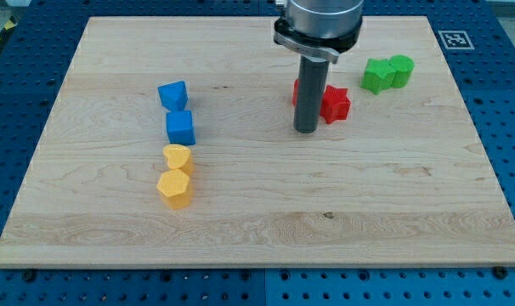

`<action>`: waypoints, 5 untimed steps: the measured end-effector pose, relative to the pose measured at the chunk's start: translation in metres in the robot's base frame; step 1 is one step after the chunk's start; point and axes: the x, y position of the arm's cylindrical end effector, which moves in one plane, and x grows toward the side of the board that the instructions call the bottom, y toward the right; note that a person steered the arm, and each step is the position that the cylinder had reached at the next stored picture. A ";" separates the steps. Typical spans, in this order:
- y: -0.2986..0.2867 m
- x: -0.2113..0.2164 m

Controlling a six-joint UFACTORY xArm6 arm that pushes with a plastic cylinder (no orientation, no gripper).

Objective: Separate the red star from the red circle

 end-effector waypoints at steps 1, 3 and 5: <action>0.000 0.000; 0.013 0.000; 0.024 -0.005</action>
